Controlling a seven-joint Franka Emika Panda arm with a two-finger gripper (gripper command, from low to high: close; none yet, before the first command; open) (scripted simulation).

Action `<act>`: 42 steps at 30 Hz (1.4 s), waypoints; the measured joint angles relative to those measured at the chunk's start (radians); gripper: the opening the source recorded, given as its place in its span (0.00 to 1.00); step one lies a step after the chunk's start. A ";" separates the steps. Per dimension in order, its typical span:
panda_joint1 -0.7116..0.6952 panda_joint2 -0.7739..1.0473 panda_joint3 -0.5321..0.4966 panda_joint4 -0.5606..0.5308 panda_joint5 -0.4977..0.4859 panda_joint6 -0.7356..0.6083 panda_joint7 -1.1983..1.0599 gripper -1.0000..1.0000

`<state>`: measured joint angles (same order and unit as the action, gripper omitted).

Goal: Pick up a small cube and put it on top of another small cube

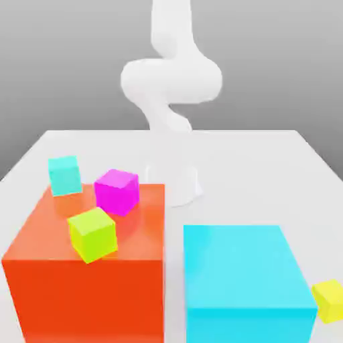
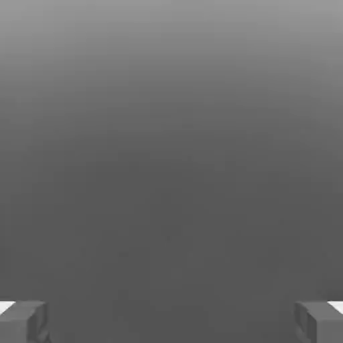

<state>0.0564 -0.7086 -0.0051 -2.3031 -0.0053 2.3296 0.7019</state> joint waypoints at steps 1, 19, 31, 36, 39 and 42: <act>0.021 0.039 0.001 -0.001 0.001 0.012 -0.044 0.50; 0.340 0.695 0.053 -0.023 0.008 0.225 -0.781 0.50; 0.428 1.133 0.116 -0.013 -0.111 0.409 -1.073 0.50; 0.441 1.195 0.102 -0.001 -0.125 0.456 -1.065 0.00; 0.443 1.208 0.099 0.002 -0.128 0.464 -1.063 0.00; 0.433 1.143 0.113 -0.012 -0.112 0.413 -1.075 0.00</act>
<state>0.4890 0.4344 0.1080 -2.3150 -0.1177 2.7429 -0.3733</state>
